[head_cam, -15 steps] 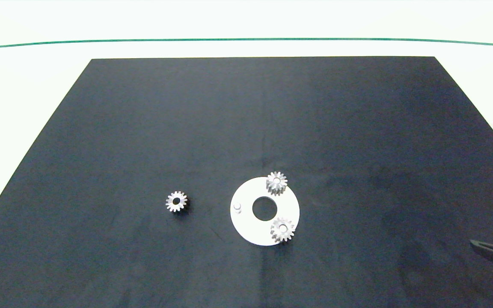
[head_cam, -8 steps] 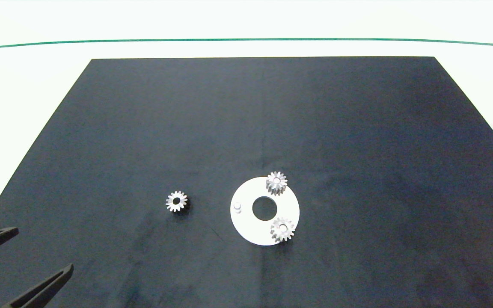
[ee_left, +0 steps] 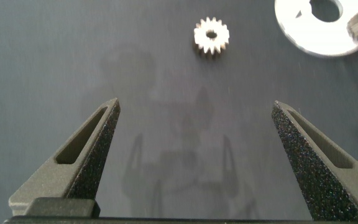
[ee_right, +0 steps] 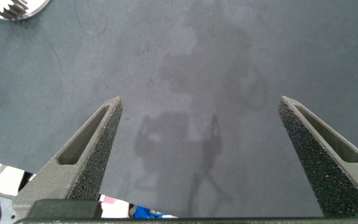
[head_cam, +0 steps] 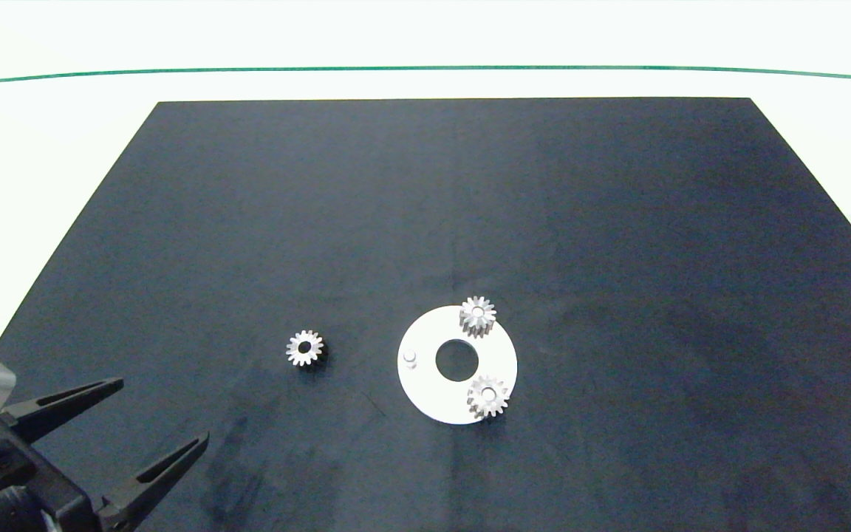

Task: Install three planetary gears onto the carrier pins

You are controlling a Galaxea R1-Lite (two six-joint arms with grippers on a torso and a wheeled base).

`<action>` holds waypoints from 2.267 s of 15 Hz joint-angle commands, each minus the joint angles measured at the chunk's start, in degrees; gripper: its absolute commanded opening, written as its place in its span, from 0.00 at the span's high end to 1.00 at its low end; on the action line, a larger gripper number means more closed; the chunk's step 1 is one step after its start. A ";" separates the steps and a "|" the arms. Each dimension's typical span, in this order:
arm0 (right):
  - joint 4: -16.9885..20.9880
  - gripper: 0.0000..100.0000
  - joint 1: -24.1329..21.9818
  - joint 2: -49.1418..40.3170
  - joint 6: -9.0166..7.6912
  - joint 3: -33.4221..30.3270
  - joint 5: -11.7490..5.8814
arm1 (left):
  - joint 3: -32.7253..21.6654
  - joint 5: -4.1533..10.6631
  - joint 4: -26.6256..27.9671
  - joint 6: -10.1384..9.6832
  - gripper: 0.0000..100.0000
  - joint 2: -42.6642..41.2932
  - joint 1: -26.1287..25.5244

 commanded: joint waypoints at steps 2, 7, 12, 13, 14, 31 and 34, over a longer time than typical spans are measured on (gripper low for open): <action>0.23 0.00 0.10 -1.25 -0.33 -0.05 -0.12 | -0.39 -0.02 -1.97 0.88 0.00 5.70 0.26; -0.48 0.00 0.27 -0.19 -0.33 -1.19 0.23 | 0.76 0.07 -4.25 2.90 0.00 6.67 1.84; -0.48 0.00 1.15 0.95 -0.25 -1.45 0.32 | 5.50 0.16 -20.51 2.90 0.00 18.44 1.67; -0.39 0.00 1.15 0.86 -0.25 -1.36 0.32 | 7.61 0.07 -26.58 2.98 0.00 21.87 1.58; -0.39 0.00 1.24 0.69 -0.25 -1.28 0.23 | 8.84 0.16 -31.32 2.98 0.00 25.65 1.58; -0.39 0.00 2.91 1.83 -0.33 -0.05 0.41 | -3.20 5.61 -19.63 4.30 0.00 26.00 -7.83; -0.39 0.00 3.00 1.83 -0.33 -0.05 0.41 | -7.15 5.70 -13.04 4.22 0.00 24.16 -8.44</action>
